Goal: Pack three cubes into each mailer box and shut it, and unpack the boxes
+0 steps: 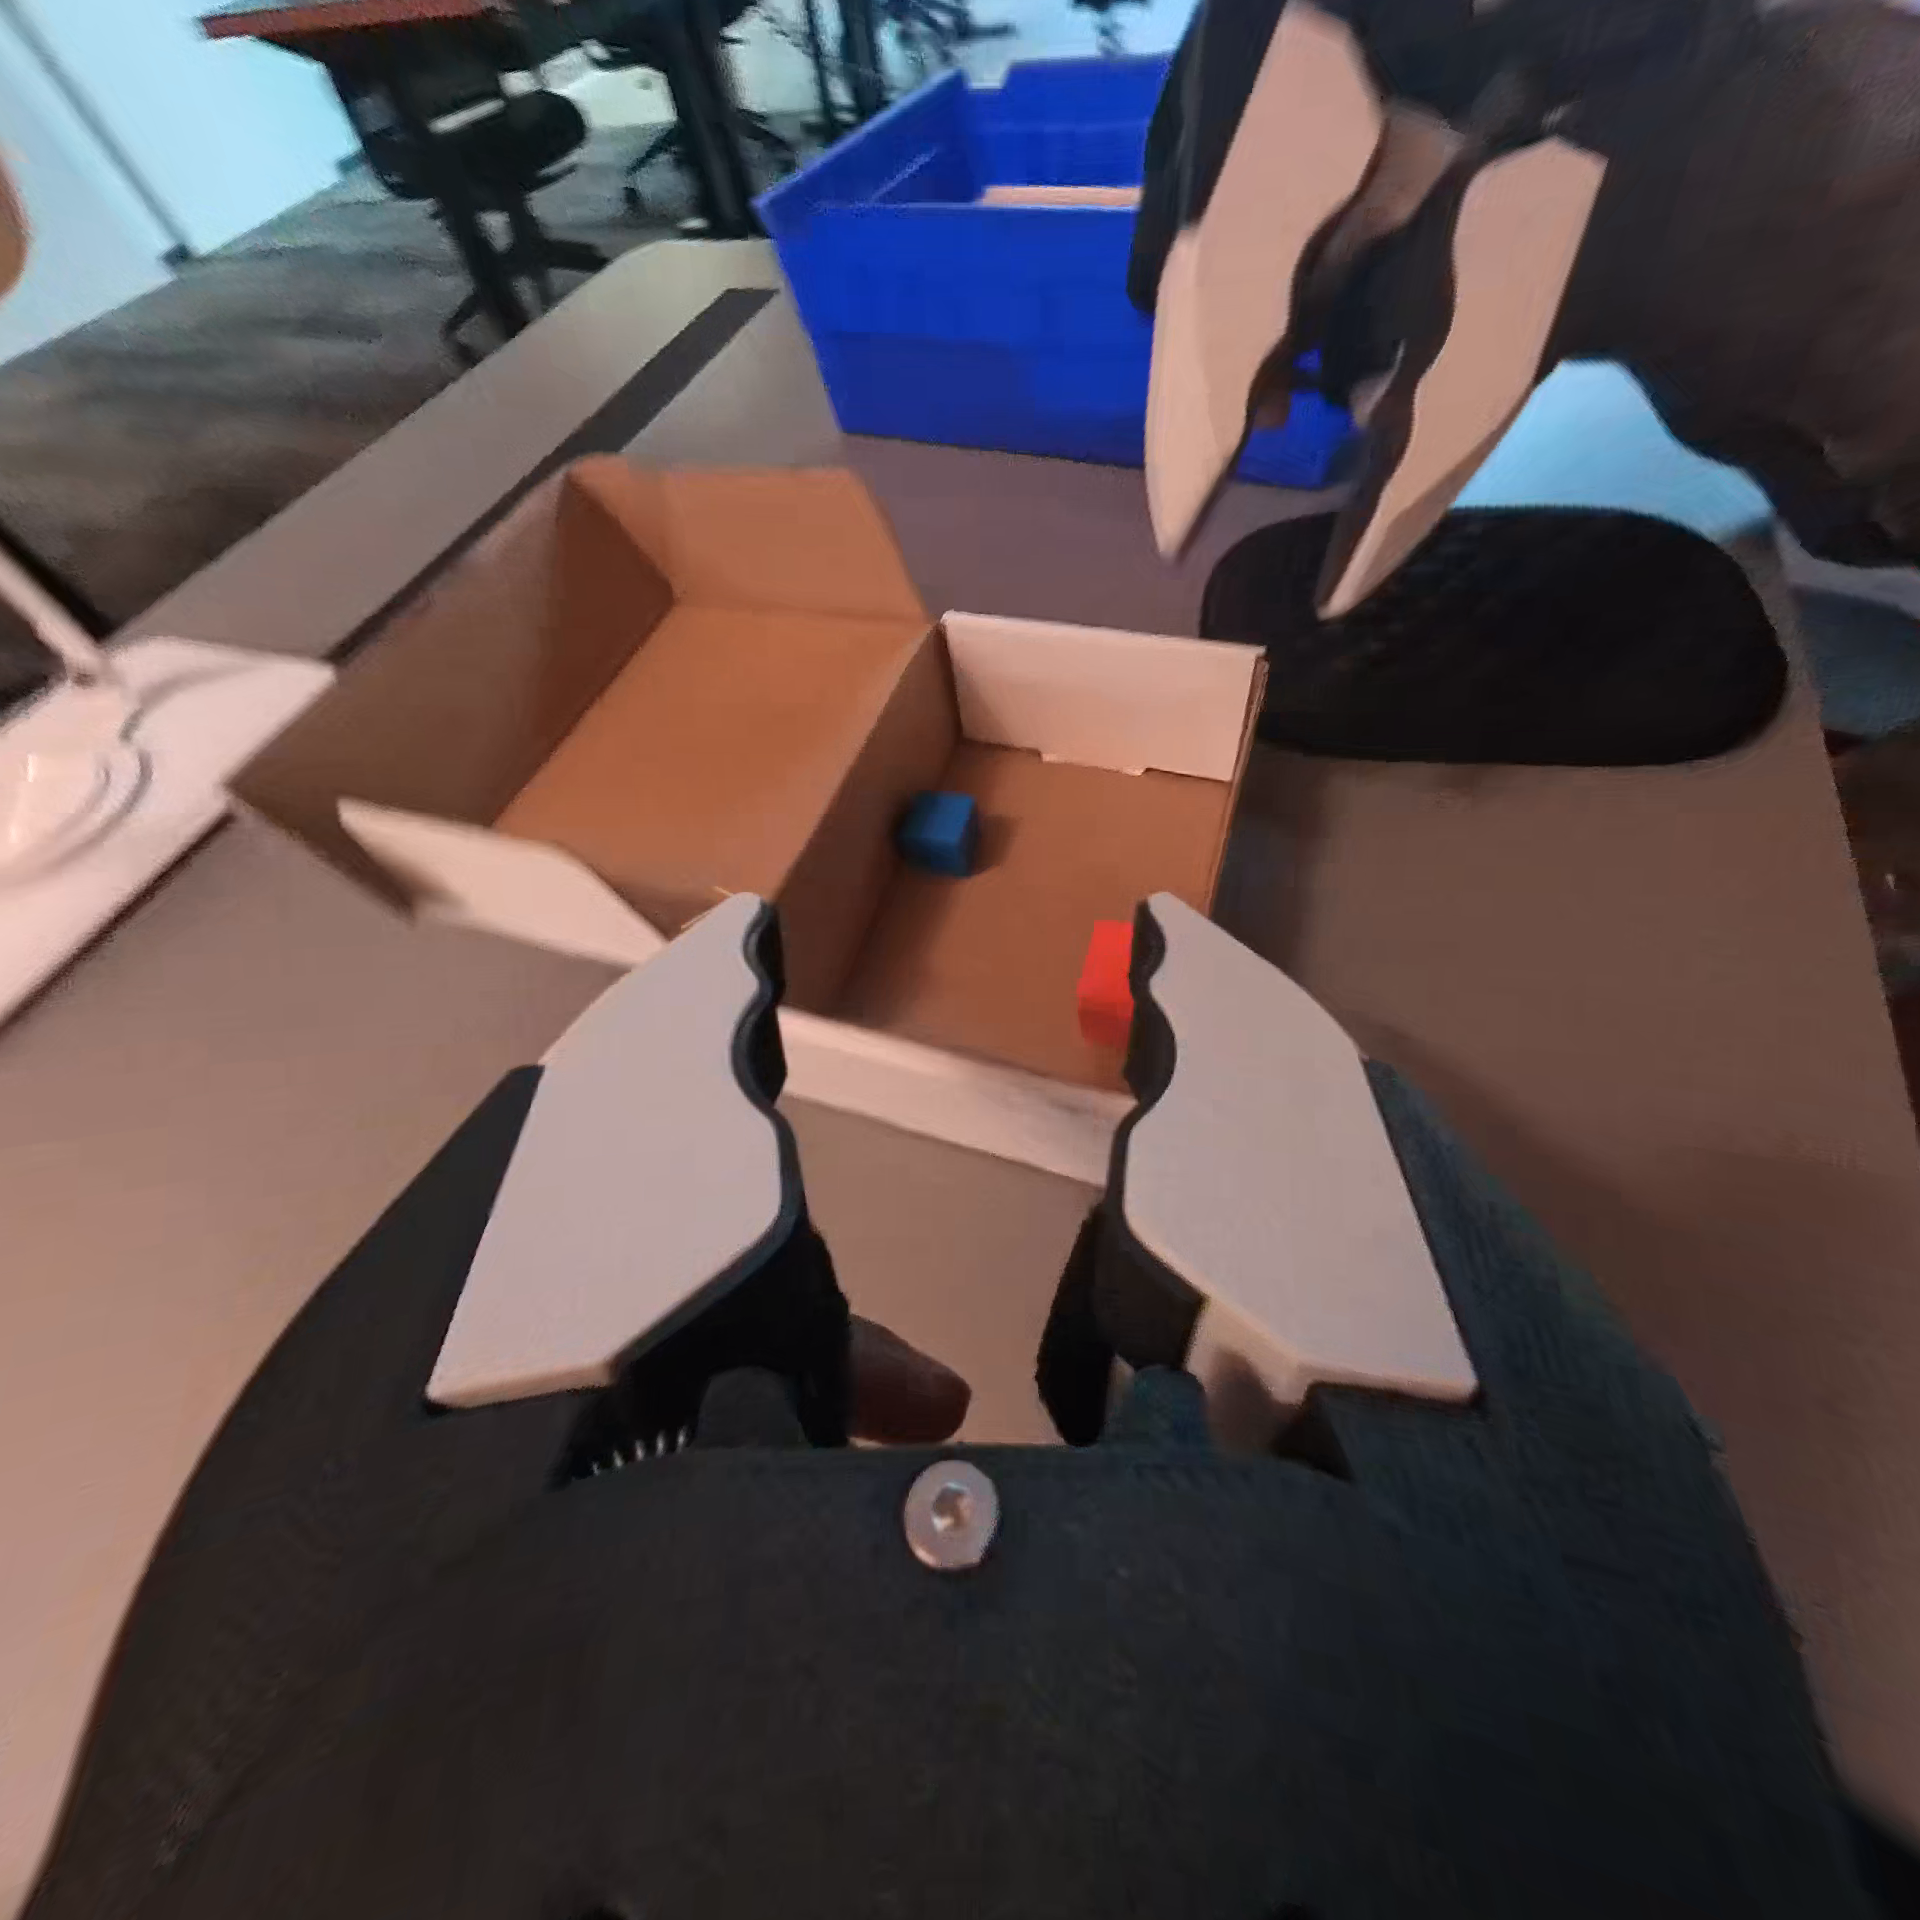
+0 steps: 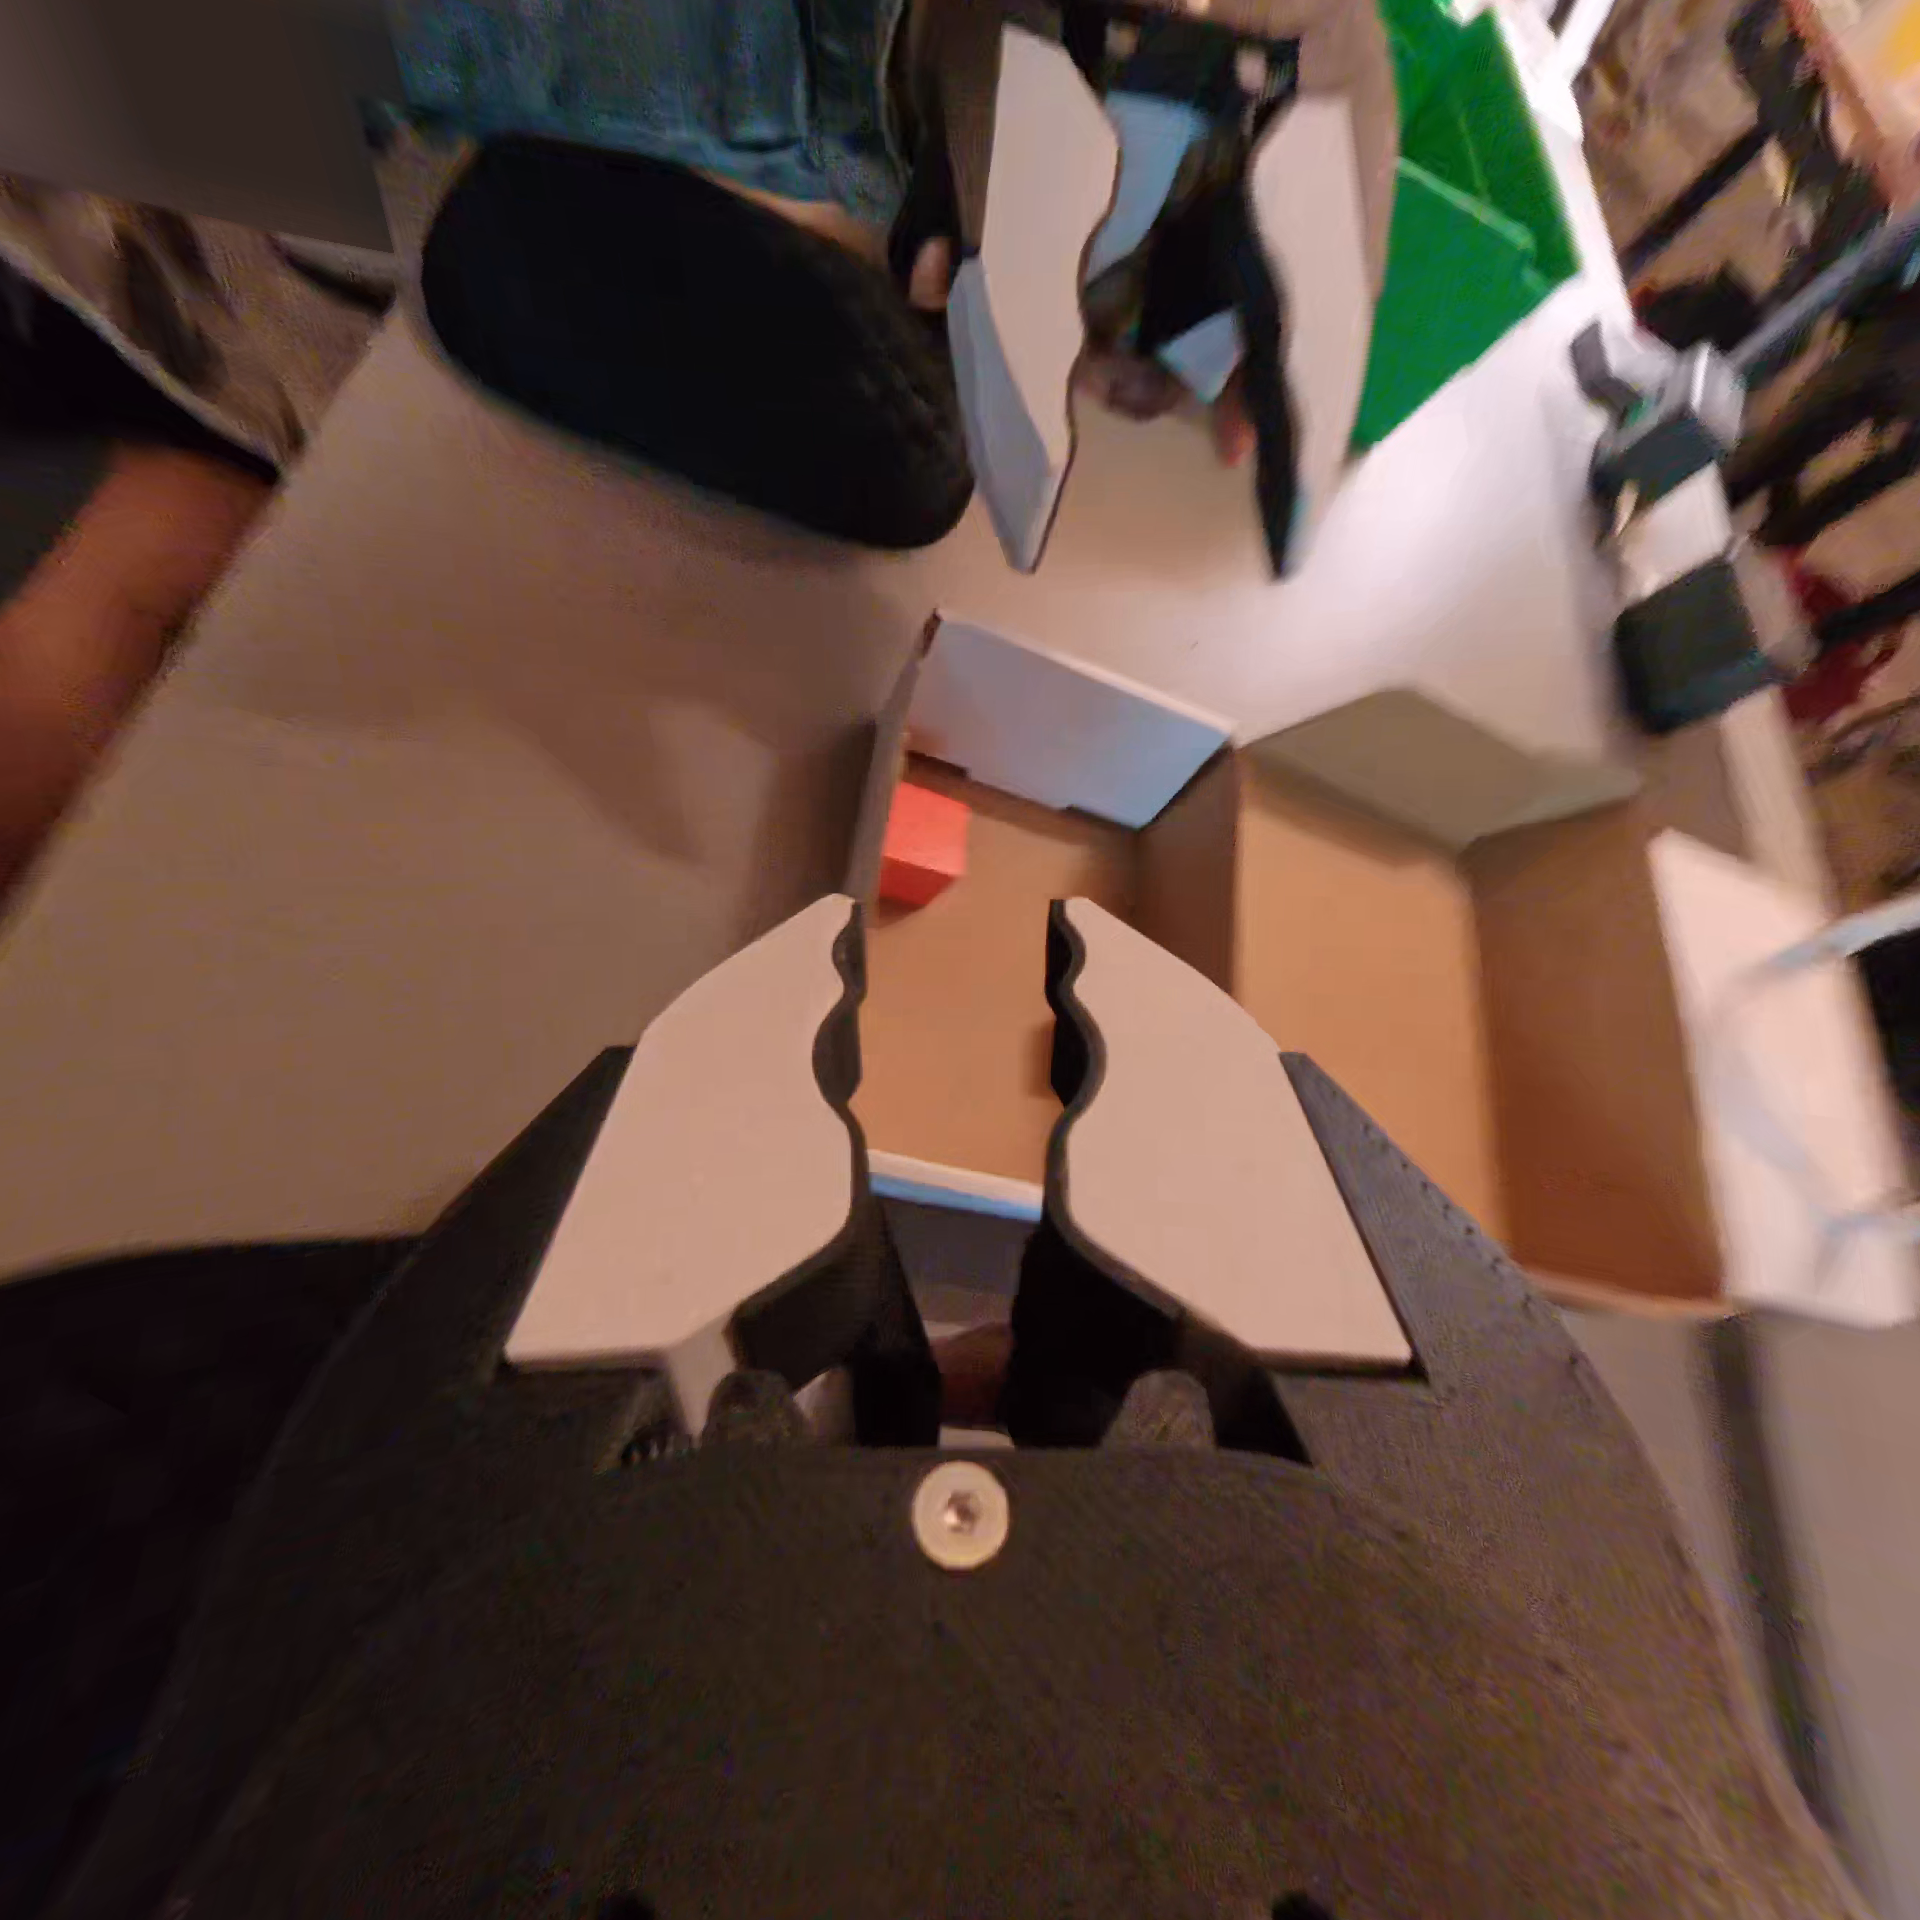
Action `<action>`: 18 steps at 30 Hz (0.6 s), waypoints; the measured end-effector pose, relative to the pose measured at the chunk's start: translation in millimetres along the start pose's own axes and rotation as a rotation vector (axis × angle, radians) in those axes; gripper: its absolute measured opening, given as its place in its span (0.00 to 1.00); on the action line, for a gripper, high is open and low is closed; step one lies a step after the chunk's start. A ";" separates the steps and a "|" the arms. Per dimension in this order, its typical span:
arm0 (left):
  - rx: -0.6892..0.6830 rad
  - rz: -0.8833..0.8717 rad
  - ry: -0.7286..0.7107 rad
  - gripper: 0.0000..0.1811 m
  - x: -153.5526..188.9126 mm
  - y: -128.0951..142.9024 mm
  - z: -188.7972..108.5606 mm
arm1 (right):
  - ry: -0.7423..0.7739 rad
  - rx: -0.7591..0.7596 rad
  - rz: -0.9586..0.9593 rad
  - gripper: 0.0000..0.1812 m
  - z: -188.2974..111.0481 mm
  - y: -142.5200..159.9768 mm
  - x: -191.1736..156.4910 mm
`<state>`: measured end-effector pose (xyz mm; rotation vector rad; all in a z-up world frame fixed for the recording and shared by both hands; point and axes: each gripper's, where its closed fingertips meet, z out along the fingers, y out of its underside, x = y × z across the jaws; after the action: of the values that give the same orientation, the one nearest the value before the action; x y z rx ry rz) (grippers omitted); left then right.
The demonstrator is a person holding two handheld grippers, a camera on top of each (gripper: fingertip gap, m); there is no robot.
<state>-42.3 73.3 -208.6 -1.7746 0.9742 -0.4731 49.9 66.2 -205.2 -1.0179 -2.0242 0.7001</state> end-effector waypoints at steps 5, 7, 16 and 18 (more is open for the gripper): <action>0.023 -0.065 -0.016 0.39 12.6 27.6 -15.6 | -0.219 -0.233 -0.418 0.24 22.9 -9.6 13.9; 0.079 -0.042 0.012 0.40 18.5 24.7 -18.5 | -0.347 -0.403 -0.577 0.24 35.8 6.2 11.6; 0.142 -0.108 0.002 0.41 6.3 23.9 -26.0 | -0.665 -0.501 -0.969 0.27 82.0 24.2 -0.1; 0.153 -0.120 -0.023 0.41 0.8 23.1 -28.8 | -0.713 -0.516 -1.010 0.27 86.6 31.2 -3.8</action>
<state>-71.1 52.0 -217.8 -1.7019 0.7971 -0.5864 -5.7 68.0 -278.7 0.1781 -3.0038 -0.0570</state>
